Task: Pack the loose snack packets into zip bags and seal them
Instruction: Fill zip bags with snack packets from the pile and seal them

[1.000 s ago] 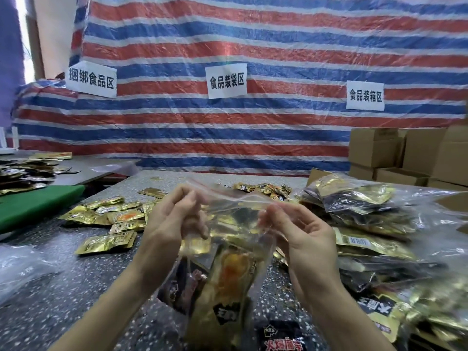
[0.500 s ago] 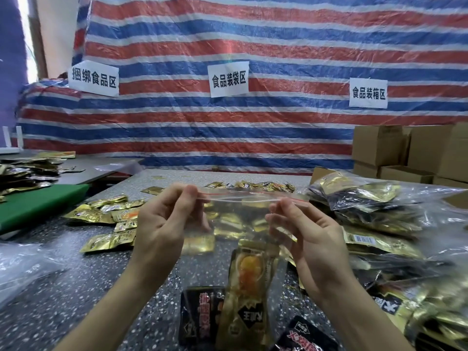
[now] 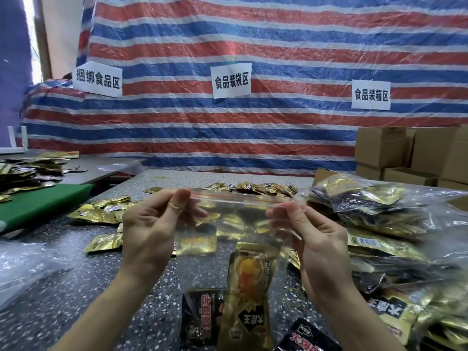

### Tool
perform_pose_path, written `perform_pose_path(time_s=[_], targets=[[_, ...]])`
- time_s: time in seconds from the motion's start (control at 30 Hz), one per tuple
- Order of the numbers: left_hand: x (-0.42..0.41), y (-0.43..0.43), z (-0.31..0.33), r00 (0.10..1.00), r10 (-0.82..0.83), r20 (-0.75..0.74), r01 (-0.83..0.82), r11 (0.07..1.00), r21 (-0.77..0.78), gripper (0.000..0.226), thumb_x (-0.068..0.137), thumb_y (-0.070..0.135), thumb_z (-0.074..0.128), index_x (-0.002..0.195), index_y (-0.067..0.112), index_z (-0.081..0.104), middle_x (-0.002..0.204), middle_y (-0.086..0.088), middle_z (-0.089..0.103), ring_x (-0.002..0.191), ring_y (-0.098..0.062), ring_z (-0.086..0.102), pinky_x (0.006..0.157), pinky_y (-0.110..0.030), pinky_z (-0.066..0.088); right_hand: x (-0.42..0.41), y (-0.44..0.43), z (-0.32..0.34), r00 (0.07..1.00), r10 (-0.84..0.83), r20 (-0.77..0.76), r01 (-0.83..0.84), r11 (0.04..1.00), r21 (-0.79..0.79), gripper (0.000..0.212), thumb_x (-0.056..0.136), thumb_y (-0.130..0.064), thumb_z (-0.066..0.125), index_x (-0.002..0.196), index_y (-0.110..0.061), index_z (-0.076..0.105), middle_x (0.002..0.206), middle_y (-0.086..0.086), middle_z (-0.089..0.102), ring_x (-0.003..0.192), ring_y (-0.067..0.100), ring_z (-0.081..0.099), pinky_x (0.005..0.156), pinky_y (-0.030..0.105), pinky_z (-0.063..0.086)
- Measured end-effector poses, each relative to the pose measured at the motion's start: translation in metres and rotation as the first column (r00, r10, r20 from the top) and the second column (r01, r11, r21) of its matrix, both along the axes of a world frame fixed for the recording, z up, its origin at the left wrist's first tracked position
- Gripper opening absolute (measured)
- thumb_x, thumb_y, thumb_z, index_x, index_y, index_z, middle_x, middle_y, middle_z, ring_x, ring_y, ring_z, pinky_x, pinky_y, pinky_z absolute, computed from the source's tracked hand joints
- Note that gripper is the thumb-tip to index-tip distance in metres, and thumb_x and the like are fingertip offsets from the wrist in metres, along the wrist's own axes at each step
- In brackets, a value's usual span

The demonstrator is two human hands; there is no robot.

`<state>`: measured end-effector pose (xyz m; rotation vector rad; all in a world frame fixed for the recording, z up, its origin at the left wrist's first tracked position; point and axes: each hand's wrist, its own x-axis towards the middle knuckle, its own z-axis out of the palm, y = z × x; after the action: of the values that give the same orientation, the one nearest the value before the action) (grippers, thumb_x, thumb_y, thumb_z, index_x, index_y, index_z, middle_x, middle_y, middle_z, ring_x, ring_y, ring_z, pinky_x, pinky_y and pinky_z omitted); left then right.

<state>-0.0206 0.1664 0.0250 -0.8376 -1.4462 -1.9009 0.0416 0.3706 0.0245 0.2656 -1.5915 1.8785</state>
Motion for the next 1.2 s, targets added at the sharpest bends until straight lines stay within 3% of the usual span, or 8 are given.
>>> perform_pose_path(time_s=[0.13, 0.23, 0.37, 0.47, 0.63, 0.83, 0.97, 1.2], targets=[[-0.002, -0.002, -0.003, 0.999, -0.028, 0.028, 0.029, 0.999, -0.039, 0.033, 0.090, 0.048, 0.062, 0.086, 0.019, 0.077, 0.077, -0.008, 0.075, 0.062, -0.021, 0.069, 0.057, -0.025, 0.057, 0.000, 0.000, 0.000, 1.000, -0.002, -0.029, 0.003, 1.000, 0.001, 0.027, 0.086, -0.031, 0.060, 0.079, -0.016, 0.081, 0.084, 0.013, 0.076, 0.073, 0.017, 0.069, 0.066, 0.025, 0.052], [-0.005, -0.004, -0.008, 0.990, -0.078, 0.120, 0.092, 0.989, -0.120, 0.050, 0.081, 0.068, 0.063, 0.092, 0.020, 0.076, 0.084, -0.009, 0.075, 0.069, -0.025, 0.069, 0.064, -0.029, 0.059, -0.001, 0.001, -0.001, 1.000, 0.011, -0.019, -0.011, 1.000, -0.002, 0.030, 0.086, -0.034, 0.058, 0.079, -0.015, 0.081, 0.085, 0.014, 0.076, 0.074, 0.021, 0.068, 0.067, 0.029, 0.050], [-0.010, -0.001, -0.014, 0.982, -0.083, 0.167, 0.098, 0.992, -0.081, 0.018, 0.084, 0.036, 0.066, 0.088, 0.024, 0.079, 0.079, -0.009, 0.076, 0.071, -0.019, 0.073, 0.064, -0.021, 0.058, -0.004, 0.002, -0.004, 1.000, 0.022, -0.004, -0.022, 0.999, 0.027, 0.036, 0.090, -0.037, 0.051, 0.086, -0.016, 0.080, 0.090, 0.013, 0.077, 0.077, 0.024, 0.068, 0.070, 0.035, 0.049], [-0.012, -0.002, -0.014, 0.986, -0.050, 0.162, 0.060, 0.996, -0.059, 0.018, 0.084, 0.024, 0.061, 0.081, 0.024, 0.078, 0.075, -0.006, 0.074, 0.067, -0.012, 0.070, 0.060, -0.018, 0.055, -0.005, 0.002, -0.006, 0.999, 0.042, -0.010, -0.042, 0.997, 0.065, 0.042, 0.094, -0.037, 0.045, 0.091, -0.012, 0.079, 0.091, 0.014, 0.077, 0.080, 0.025, 0.069, 0.070, 0.031, 0.052], [-0.009, -0.004, -0.012, 0.990, -0.051, 0.133, 0.061, 0.996, -0.071, 0.019, 0.088, 0.025, 0.062, 0.073, 0.022, 0.073, 0.067, -0.003, 0.068, 0.066, -0.017, 0.063, 0.066, -0.023, 0.054, -0.004, -0.005, -0.009, 0.997, -0.030, -0.067, 0.037, 0.994, 0.100, 0.037, 0.092, -0.032, 0.049, 0.080, -0.008, 0.074, 0.079, 0.011, 0.074, 0.072, 0.018, 0.068, 0.063, 0.020, 0.053], [-0.004, 0.002, -0.016, 0.931, -0.278, 0.238, 0.301, 0.952, -0.063, 0.013, 0.077, 0.029, 0.073, 0.077, 0.016, 0.074, 0.078, -0.015, 0.069, 0.073, -0.022, 0.065, 0.068, -0.025, 0.055, -0.005, -0.004, -0.012, 0.997, -0.078, -0.030, 0.079, 0.995, 0.062, 0.036, 0.101, -0.023, 0.046, 0.080, -0.005, 0.069, 0.074, 0.006, 0.071, 0.068, 0.014, 0.064, 0.061, 0.020, 0.052], [-0.007, 0.000, -0.015, 0.929, -0.244, 0.279, 0.258, 0.966, -0.015, 0.023, 0.069, 0.036, 0.082, 0.080, 0.016, 0.076, 0.075, -0.010, 0.071, 0.068, -0.018, 0.066, 0.066, -0.025, 0.055, -0.005, -0.004, -0.011, 0.998, -0.049, -0.032, 0.051, 0.995, 0.083, 0.036, 0.094, -0.033, 0.050, 0.081, -0.009, 0.074, 0.080, 0.010, 0.073, 0.070, 0.018, 0.067, 0.062, 0.022, 0.055], [-0.013, -0.015, -0.007, 0.912, -0.313, 0.265, 0.303, 0.950, 0.080, 0.048, 0.045, 0.051, 0.095, 0.074, 0.018, 0.074, 0.071, -0.006, 0.069, 0.067, -0.015, 0.066, 0.067, -0.023, 0.058, -0.001, -0.005, -0.010, 0.998, -0.005, -0.068, 0.018, 0.981, 0.194, 0.016, 0.085, -0.024, 0.066, 0.085, -0.011, 0.074, 0.083, 0.010, 0.074, 0.074, 0.019, 0.069, 0.069, 0.022, 0.056]])
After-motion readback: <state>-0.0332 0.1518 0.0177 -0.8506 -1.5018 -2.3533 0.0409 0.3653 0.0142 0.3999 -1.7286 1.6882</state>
